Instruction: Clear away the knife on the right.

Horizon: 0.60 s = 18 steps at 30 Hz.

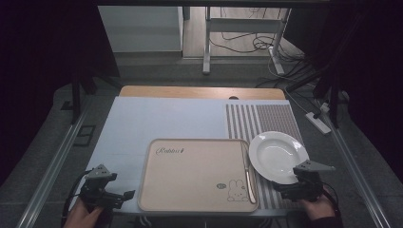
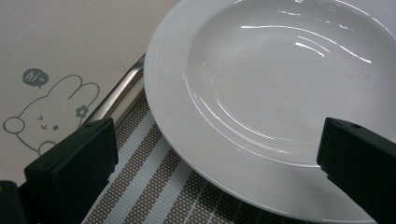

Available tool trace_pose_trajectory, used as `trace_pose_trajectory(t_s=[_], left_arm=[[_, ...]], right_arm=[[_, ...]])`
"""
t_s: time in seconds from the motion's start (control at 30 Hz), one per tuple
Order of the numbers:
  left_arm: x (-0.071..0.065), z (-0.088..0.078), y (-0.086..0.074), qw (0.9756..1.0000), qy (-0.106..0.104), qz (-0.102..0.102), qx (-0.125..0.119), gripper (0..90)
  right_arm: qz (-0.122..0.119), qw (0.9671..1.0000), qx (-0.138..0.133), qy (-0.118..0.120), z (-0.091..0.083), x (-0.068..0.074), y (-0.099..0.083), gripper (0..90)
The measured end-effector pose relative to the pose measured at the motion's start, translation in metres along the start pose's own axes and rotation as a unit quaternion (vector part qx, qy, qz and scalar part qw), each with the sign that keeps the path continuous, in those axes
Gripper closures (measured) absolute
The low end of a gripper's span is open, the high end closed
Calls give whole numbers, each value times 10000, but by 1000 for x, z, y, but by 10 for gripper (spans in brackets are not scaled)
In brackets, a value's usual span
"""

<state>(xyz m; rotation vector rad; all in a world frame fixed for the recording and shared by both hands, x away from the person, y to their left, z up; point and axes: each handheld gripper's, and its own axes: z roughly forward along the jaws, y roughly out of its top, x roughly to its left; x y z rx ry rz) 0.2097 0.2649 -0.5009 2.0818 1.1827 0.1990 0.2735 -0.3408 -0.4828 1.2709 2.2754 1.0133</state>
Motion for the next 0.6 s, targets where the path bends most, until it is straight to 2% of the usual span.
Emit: trace_pose_trajectory(t_s=[0.6], left_arm=[[0,0,1,10000,-8,-6,15,11]], right_arm=[[212,9996,75,-188,-9,-5,-7,0]])
